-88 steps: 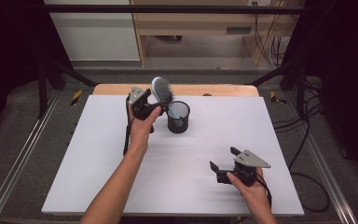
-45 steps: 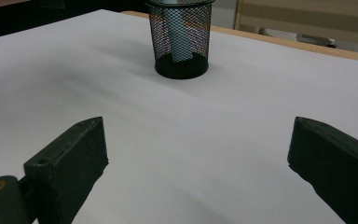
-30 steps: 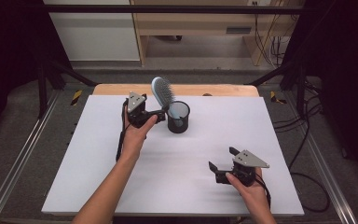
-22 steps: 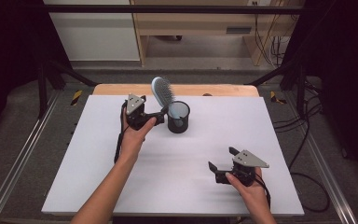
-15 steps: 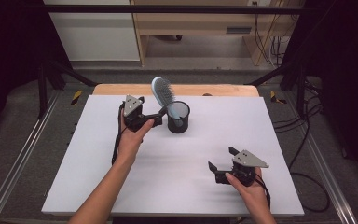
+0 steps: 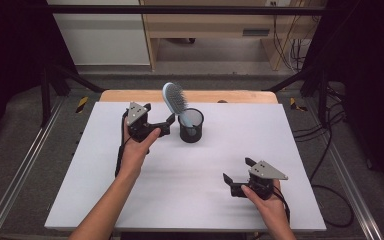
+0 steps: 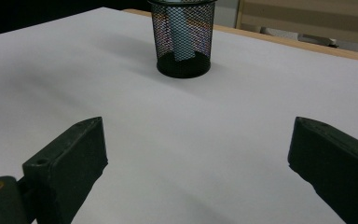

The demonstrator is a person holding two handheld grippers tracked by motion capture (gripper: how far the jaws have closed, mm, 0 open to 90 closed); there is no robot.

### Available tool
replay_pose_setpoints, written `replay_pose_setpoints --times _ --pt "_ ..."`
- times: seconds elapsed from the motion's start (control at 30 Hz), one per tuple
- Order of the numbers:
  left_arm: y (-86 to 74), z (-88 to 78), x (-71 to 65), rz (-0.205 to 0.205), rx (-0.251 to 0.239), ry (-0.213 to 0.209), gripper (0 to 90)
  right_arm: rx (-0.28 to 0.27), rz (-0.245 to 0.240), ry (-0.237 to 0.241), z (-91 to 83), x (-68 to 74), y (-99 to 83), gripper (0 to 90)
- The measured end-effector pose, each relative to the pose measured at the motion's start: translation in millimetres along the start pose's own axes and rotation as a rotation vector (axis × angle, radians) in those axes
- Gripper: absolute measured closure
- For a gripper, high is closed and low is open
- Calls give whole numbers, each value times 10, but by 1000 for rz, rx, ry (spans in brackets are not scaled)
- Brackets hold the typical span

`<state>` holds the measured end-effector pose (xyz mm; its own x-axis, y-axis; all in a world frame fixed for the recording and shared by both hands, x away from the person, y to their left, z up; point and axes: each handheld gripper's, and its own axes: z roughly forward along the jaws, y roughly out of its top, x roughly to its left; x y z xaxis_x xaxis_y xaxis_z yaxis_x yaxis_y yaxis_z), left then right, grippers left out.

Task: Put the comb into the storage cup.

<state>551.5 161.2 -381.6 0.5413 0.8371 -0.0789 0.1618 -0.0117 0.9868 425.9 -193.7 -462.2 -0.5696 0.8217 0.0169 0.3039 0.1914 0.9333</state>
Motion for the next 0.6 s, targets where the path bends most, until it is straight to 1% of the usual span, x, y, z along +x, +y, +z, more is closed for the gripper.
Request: replay_pose_setpoints --times 0.33,0.6 --pt "20 -108 51 4 -8 4 13 0 -2 -1 -1 9 3 47" --pt "-14 -204 158 -3 -6 24 13 -1 -1 -1 1 8 3 47"
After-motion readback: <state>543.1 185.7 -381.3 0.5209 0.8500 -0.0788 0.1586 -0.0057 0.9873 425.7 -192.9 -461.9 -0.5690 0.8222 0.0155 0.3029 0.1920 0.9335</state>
